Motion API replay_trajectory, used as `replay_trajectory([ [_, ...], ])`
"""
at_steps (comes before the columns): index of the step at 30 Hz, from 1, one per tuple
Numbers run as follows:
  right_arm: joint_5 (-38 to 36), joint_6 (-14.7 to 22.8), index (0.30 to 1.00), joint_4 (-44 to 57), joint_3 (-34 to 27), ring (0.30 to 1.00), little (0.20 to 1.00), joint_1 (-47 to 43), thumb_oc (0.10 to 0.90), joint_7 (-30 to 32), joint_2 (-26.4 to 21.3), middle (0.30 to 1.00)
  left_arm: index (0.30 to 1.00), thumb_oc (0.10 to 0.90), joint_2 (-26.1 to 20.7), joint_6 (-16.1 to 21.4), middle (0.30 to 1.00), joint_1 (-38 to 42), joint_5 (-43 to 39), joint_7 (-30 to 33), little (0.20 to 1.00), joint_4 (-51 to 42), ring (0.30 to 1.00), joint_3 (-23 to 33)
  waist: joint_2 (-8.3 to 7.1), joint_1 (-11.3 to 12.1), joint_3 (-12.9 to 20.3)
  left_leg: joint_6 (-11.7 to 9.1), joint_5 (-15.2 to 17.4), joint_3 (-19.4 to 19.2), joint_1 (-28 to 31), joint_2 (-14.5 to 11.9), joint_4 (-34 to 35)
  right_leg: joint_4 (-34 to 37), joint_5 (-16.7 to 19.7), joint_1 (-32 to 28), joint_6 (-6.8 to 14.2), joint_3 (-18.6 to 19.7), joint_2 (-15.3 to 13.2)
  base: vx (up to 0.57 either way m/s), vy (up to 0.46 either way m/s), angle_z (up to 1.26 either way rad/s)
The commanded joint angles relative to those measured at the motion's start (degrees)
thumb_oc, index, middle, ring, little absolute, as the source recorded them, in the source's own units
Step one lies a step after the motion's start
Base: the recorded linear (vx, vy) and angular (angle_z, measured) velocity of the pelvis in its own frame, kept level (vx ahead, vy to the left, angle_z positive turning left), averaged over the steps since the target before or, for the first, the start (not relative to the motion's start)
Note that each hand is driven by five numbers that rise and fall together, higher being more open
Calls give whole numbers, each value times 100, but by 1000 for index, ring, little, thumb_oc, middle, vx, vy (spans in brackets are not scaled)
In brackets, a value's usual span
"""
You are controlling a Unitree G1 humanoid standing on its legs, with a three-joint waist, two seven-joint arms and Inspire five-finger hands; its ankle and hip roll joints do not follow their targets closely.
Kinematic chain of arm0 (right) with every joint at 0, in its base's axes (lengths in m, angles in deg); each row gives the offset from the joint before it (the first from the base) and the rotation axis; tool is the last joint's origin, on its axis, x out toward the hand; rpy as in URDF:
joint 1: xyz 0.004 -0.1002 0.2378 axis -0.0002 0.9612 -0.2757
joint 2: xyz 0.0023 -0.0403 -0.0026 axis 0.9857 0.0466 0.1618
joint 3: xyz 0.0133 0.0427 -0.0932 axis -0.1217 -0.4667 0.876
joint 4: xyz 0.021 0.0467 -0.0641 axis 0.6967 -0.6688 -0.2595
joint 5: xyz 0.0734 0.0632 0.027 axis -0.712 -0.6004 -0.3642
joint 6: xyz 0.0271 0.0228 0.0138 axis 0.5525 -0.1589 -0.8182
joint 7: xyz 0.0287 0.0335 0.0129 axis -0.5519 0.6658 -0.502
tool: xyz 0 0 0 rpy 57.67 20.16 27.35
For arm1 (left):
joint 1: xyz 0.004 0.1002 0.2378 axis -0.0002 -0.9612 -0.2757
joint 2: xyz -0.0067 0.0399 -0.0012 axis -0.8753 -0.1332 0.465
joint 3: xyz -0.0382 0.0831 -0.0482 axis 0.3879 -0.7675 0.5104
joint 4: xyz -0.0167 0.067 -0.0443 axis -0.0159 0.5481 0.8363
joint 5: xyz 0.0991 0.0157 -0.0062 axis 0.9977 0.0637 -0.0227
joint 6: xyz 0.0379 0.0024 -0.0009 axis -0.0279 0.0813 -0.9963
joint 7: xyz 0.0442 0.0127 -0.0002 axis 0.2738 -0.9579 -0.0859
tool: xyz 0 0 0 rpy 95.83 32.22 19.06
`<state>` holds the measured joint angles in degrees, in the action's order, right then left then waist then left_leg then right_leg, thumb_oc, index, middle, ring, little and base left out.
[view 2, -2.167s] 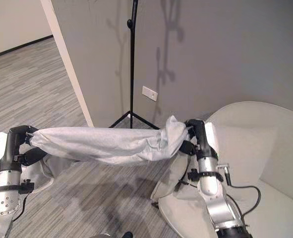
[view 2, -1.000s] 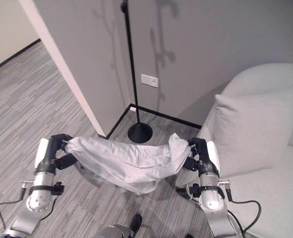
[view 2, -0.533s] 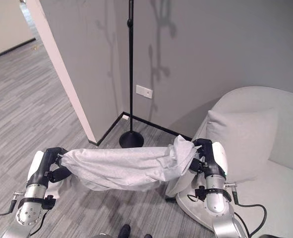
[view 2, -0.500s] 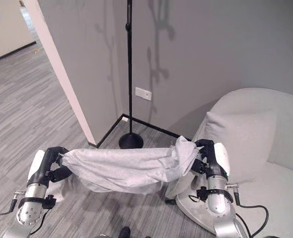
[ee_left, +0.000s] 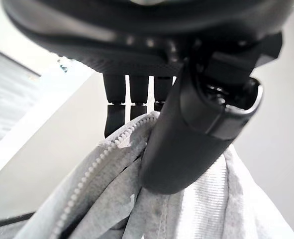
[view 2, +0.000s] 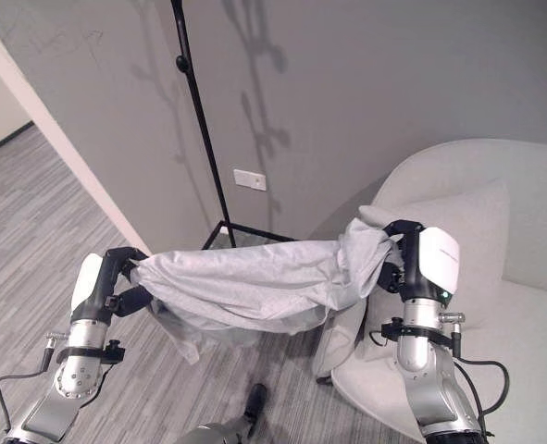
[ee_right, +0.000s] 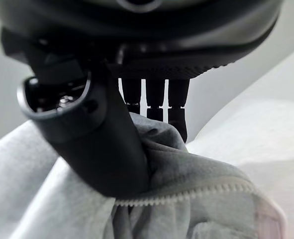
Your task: Hang the clothes on the sofa on the clothes rack.
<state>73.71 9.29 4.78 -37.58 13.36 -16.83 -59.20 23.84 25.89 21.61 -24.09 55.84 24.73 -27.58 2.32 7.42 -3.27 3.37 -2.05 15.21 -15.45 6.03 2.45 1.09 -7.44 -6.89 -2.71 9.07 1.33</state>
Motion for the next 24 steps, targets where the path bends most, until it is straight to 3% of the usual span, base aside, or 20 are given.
replay_trajectory([
  [1, -21, 346, 300, 318, -71, 300, 300, -587, 400, 127, -366, 300, 300, 400, -395, 245, 300, 200, -247, 406, 300, -360, 300, 344, -334, 317, 514, -27, -90, -259, -215, -69, 255, -170, 141, -568, 500, -185, -495, 525, 350, -52],
  [2, -40, 356, 300, 315, -4, 300, 300, -621, 400, 83, -352, 300, 300, 400, -399, 229, 300, 169, -264, 382, 300, -381, 300, 372, -311, 387, 533, 45, -59, -340, -70, -93, 255, -353, 152, -570, 514, -203, -545, 693, 456, -51],
  [3, 108, 313, 300, 307, -74, 300, 300, -484, 400, 157, -319, 300, 300, 400, -408, 225, 300, 151, -284, 265, 300, -279, 300, 227, -354, 428, 664, 85, -149, -409, 134, -65, 255, -740, 564, -580, 587, -251, -707, 613, 405, -49],
  [4, 152, 332, 300, 368, -118, 300, 300, -286, 400, 53, -248, 300, 300, 400, -441, 209, 300, 241, -274, 334, 300, -239, 300, 223, -430, 407, 702, 95, -253, -535, 308, -46, 255, -1045, 1062, -467, 795, -461, -843, 479, 322, -38],
  [5, 153, 331, 300, 375, -125, 300, 300, -278, 400, 49, -245, 300, 300, 400, -443, 210, 300, 244, -274, 335, 300, -236, 300, 218, -430, 407, 708, 95, -257, -531, 301, -47, 255, -1051, 1061, -458, 796, -463, -840, 556, 539, -22],
  [6, 154, 201, 300, 272, -38, 300, 300, -299, 400, -61, -210, 300, 300, 400, -556, 164, 300, 386, -164, 431, 300, -236, 300, 160, -340, 385, 801, 235, -163, -627, 811, 155, 255, -2095, 1777, -132, 915, -791, -1263, 570, 650, -4],
  [8, 88, 171, 300, 134, -11, 300, 300, -296, 400, -37, -167, 300, 300, 400, -627, 142, 300, 381, -171, 486, 300, -246, 300, 190, -172, 339, 849, 441, -43, -548, 1216, 292, 255, -2991, 2278, 225, 625, -1132, -1663, 597, 709, -5],
  [10, 93, 180, 300, 95, 49, 300, 300, -275, 400, -131, -151, 300, 300, 400, -620, 109, 300, 326, -134, 513, 300, -243, 300, 224, -42, 258, 868, 529, 52, -347, 1465, 284, 255, -3459, 1865, 588, 459, -1100, -1572, 365, 361, 2],
  [11, 81, 228, 300, 107, 22, 300, 300, -194, 400, -194, -199, 300, 300, 400, -652, 116, 300, 266, -134, 527, 300, -318, 300, 406, -51, 267, 860, 468, 39, -222, 1538, 284, 255, -3228, 1198, 848, 454, -1057, -1024, 298, 224, 26],
  [13, 37, 274, 300, 73, -91, 300, 300, -70, 400, -209, -282, 300, 300, 400, -723, 138, 300, 244, -73, 520, 300, -411, 300, 522, -114, 215, 762, 315, 26, -113, 1564, 234, 255, -2653, 592, 1096, 512, -1090, -461, 167, 62, 49],
  [15, 30, 283, 300, 71, -102, 300, 300, -65, 400, -212, -280, 300, 300, 400, -727, 134, 300, 244, -70, 516, 300, -420, 300, 519, -103, 182, 775, 294, 54, -65, 1572, 208, 255, -2551, 599, 1028, 493, -1146, -439, 67, -12, 58],
  [16, -20, 315, 300, 63, -170, 300, 300, -11, 400, -168, -309, 300, 300, 400, -759, 140, 300, 266, -39, 504, 300, -430, 300, 522, -146, 175, 714, 218, 60, -24, 1622, 205, 255, -2133, 423, 1104, 521, -1164, -224, 111, -21, 61],
  [17, -194, 387, 300, 26, -431, 300, 300, 310, 400, -120, -333, 300, 300, 400, -750, 149, 300, 358, -10, 482, 300, -378, 300, 442, -246, 110, 561, 1, 39, 192, 1690, 209, 255, -1068, 471, 1185, 627, -1153, 156, 146, -33, 69],
  [18, -122, 381, 300, -47, -380, 300, 300, 406, 400, -119, -496, 300, 300, 400, -759, 75, 300, 435, 126, 436, 300, -204, 300, 233, -299, 68, 500, -62, 84, 251, 1741, 211, 255, -628, 542, 1169, 647, -1191, 212, 265, -68, 63],
  [19, -197, 393, 300, -31, -738, 300, 300, 782, 400, -90, -351, 300, 300, 400, -609, 142, 300, 430, 133, 444, 300, -281, 300, 225, -453, 143, 568, -53, 180, 359, 1790, 285, 255, -19, 595, 675, 554, -1393, 123, 280, -76, 112],
  [24, -339, 538, 300, 51, -755, 300, 300, 804, 400, -199, -404, 300, 300, 400, -523, 150, 300, 85, 100, 439, 300, -199, 300, 468, -509, 196, 781, -105, 334, 288, 1841, 227, 255, 390, 762, 445, 523, -1265, 165, 216, -28, 89],
])
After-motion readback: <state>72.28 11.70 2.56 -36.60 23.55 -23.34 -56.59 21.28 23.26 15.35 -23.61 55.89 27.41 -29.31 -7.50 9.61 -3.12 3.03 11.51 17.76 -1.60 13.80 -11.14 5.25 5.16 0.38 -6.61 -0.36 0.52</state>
